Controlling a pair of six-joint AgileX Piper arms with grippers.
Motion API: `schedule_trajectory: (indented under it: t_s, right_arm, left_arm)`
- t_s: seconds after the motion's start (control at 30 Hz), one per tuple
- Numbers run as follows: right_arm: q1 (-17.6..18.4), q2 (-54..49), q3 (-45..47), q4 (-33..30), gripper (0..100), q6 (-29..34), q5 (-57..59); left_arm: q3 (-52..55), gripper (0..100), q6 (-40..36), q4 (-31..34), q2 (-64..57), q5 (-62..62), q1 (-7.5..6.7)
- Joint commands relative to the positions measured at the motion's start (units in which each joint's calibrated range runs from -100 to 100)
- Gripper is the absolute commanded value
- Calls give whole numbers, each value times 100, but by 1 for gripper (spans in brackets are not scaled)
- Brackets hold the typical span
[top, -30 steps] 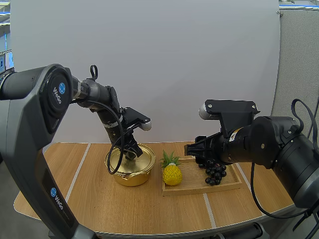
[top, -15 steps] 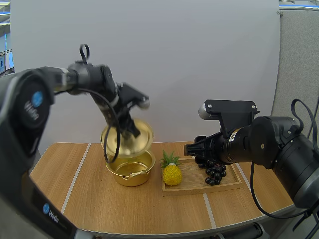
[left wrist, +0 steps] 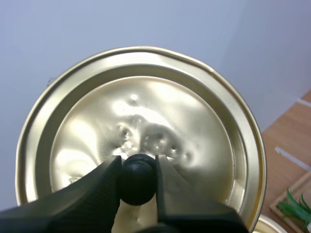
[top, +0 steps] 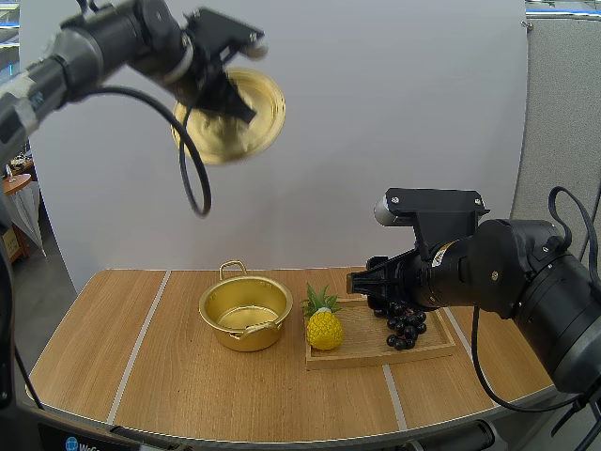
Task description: Open the pot, put the grape inside, and close it
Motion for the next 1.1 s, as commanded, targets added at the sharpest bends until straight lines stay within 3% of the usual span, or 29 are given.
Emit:
schedule_trajectory:
  t_s: [0.0,0.27,0.5,0.9,1.07]
  right_arm:
    - [-24,-8,-29,13,100,-28,-111]
    - [-24,-8,-29,-95,100,0,-4]
    - [-24,55,-306,-620,100,460,120]
    - [-31,1858,-1282,-764,100,515,285]
    - [-240,2566,-1450,-857,100,474,-60]
  left_arm:
    - [-503,0,-222,21,-55,-194,-5]
    - [-1370,0,-447,21,-55,-881,-5]
    - [-1422,0,-447,21,-55,-2545,-5]
    - [-1422,0,-447,21,-55,-3157,-5]
    - [-1422,0,-447,21,-55,-3157,-5]
